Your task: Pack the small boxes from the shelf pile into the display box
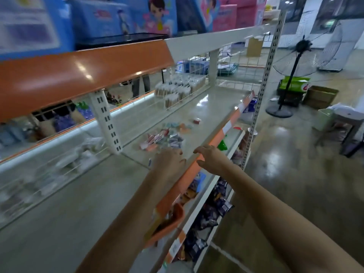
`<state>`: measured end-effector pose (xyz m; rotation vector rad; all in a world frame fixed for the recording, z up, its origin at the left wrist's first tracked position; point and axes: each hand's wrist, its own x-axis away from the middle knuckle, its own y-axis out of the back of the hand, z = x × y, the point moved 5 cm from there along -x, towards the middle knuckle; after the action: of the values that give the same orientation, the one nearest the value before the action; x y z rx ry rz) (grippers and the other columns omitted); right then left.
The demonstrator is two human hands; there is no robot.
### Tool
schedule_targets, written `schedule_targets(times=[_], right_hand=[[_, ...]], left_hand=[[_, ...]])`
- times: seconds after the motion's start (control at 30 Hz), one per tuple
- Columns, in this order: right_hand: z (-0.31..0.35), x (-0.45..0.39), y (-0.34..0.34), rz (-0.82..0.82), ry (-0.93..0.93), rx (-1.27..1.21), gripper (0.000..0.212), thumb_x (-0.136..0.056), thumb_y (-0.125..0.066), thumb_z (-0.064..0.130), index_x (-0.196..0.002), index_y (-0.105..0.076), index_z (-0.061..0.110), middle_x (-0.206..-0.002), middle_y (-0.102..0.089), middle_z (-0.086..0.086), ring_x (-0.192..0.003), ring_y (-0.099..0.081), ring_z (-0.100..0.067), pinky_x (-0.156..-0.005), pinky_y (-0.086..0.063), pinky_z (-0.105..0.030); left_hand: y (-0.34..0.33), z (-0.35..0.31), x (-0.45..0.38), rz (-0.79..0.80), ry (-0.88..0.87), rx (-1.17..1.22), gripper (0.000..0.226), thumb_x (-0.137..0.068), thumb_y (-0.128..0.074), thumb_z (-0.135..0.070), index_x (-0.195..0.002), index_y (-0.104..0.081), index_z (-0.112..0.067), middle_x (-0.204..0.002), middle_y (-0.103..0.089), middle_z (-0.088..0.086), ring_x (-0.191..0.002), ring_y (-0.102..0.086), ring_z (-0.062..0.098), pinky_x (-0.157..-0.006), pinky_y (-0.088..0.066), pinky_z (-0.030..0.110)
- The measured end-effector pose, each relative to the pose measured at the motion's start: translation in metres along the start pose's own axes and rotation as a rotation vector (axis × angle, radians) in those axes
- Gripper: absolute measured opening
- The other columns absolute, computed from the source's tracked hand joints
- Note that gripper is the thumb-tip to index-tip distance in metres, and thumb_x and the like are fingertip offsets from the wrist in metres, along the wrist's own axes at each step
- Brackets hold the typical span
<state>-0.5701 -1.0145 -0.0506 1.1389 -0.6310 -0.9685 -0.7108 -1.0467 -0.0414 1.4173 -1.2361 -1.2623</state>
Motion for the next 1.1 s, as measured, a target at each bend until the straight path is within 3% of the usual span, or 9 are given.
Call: schedule_targets(times=[0.23, 0.33, 0.43, 0.53, 0.7, 0.83, 1.0, 1.1], right_hand=[[-0.076, -0.081, 0.004, 0.053, -0.025, -0.022, 0.041, -0.091, -0.052, 0.023, -0.131, -0.048, 0.019, -0.133, -0.047, -0.008, -0.123, -0.045, -0.028, -0.100, -0.040, -0.039], [-0.102, -0.122, 0.005, 0.076, 0.003, -0.047, 0.041, -0.090, -0.052, 0.021, -0.131, -0.048, 0.018, -0.132, -0.047, -0.010, -0.122, -0.045, -0.030, -0.100, -0.039, -0.038], [-0.115, -0.167, 0.006, 0.083, 0.101, -0.058, 0.040, -0.091, -0.053, 0.022, -0.131, -0.049, 0.017, -0.132, -0.048, -0.011, -0.124, -0.042, -0.029, -0.100, -0.037, -0.038], [-0.121, -0.208, 0.003, 0.094, 0.203, -0.047, 0.042, -0.090, -0.054, 0.022, -0.132, -0.049, 0.018, -0.140, -0.044, -0.009, -0.127, -0.040, -0.027, -0.103, -0.033, -0.034], [-0.120, -0.251, -0.014, 0.078, 0.347, -0.017, 0.037, -0.091, -0.051, 0.024, -0.127, -0.053, 0.016, -0.130, -0.052, -0.009, -0.122, -0.042, -0.026, -0.099, -0.036, -0.034], [-0.120, -0.266, -0.028, 0.037, 0.444, 0.006, 0.034, -0.088, -0.053, 0.020, -0.121, -0.055, 0.013, -0.121, -0.056, -0.010, -0.117, -0.044, -0.028, -0.095, -0.035, -0.031], [-0.123, -0.272, -0.030, 0.018, 0.525, -0.082, 0.029, -0.090, -0.051, 0.020, -0.117, -0.059, 0.012, -0.115, -0.060, -0.010, -0.112, -0.047, -0.026, -0.096, -0.030, -0.028], [-0.127, -0.268, -0.023, 0.022, 0.470, -0.295, 0.024, -0.093, -0.050, 0.019, -0.110, -0.063, 0.007, -0.108, -0.061, -0.012, -0.106, -0.050, -0.026, -0.090, -0.036, -0.029]], left_hand=[[-0.021, -0.011, -0.102, -0.041, -0.011, 0.087, 0.031, -0.090, -0.053, -0.029, -0.118, -0.060, -0.018, -0.113, -0.064, 0.002, -0.101, -0.059, 0.023, -0.075, -0.043, 0.027], [-0.028, -0.011, -0.146, -0.066, 0.014, 0.076, 0.044, -0.091, -0.051, -0.027, -0.135, -0.046, -0.022, -0.115, -0.064, 0.002, -0.104, -0.059, 0.024, -0.081, -0.048, 0.032], [-0.042, -0.003, -0.183, -0.020, 0.087, 0.120, 0.037, -0.092, -0.054, -0.029, -0.129, -0.055, -0.026, -0.113, -0.067, 0.003, -0.101, -0.062, 0.021, -0.085, -0.050, 0.035], [-0.055, 0.009, -0.206, -0.061, 0.227, 0.065, 0.031, -0.091, -0.056, -0.037, -0.120, -0.061, -0.024, -0.107, -0.066, 0.006, -0.095, -0.062, 0.024, -0.079, -0.050, 0.035], [-0.079, 0.020, -0.230, 0.004, 0.336, -0.038, 0.032, -0.093, -0.048, -0.036, -0.118, -0.059, -0.019, -0.116, -0.063, 0.005, -0.104, -0.059, 0.021, -0.088, -0.048, 0.033], [-0.082, 0.017, -0.229, -0.088, 0.399, -0.021, 0.031, -0.090, -0.054, -0.038, -0.115, -0.062, -0.020, -0.121, -0.061, 0.008, -0.113, -0.055, 0.026, -0.087, -0.046, 0.034], [-0.080, 0.016, -0.222, -0.098, 0.491, -0.060, 0.025, -0.085, -0.055, -0.034, -0.105, -0.064, -0.021, -0.108, -0.064, 0.005, -0.103, -0.056, 0.024, -0.082, -0.045, 0.033], [-0.070, 0.017, -0.208, -0.182, 0.534, 0.088, 0.024, -0.083, -0.059, -0.033, -0.102, -0.067, -0.019, -0.102, -0.066, 0.003, -0.098, -0.058, 0.020, -0.084, -0.045, 0.033]])
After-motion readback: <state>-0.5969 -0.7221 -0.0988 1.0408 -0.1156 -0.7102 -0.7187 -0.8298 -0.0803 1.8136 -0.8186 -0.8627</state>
